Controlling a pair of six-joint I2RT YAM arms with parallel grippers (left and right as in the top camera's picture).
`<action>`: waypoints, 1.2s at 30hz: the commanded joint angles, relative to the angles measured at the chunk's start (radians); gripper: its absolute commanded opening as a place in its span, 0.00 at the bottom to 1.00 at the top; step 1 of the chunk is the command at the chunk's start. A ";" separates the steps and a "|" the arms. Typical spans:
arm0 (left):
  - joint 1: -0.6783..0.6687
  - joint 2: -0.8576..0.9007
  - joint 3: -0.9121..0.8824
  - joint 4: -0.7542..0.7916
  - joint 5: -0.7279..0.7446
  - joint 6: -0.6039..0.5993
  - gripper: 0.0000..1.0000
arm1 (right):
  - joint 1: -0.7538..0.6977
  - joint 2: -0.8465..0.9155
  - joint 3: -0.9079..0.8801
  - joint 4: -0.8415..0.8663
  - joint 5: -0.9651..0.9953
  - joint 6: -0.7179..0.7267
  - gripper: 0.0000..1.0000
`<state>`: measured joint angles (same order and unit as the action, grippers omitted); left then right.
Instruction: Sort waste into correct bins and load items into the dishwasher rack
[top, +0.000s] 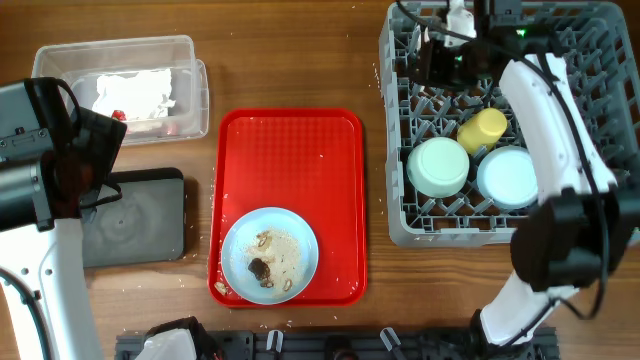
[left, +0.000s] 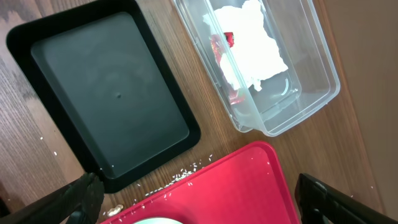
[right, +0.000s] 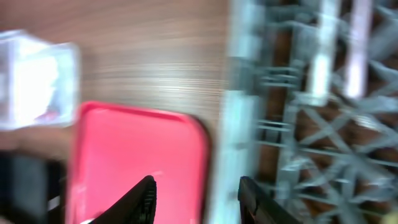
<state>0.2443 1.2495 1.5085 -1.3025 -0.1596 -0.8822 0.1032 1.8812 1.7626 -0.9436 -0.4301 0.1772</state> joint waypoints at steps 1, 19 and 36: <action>0.005 -0.006 0.003 0.000 -0.013 -0.016 1.00 | 0.074 -0.115 -0.002 -0.022 -0.082 0.016 0.46; 0.005 -0.006 0.003 0.000 -0.013 -0.016 1.00 | 0.241 -0.154 -0.002 -0.056 -0.018 0.084 0.41; 0.005 -0.006 0.003 0.000 -0.013 -0.016 1.00 | 0.423 -0.176 -0.002 -0.075 -0.064 0.096 0.41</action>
<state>0.2443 1.2499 1.5085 -1.3025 -0.1596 -0.8818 0.4576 1.7390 1.7618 -1.0103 -0.4709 0.2649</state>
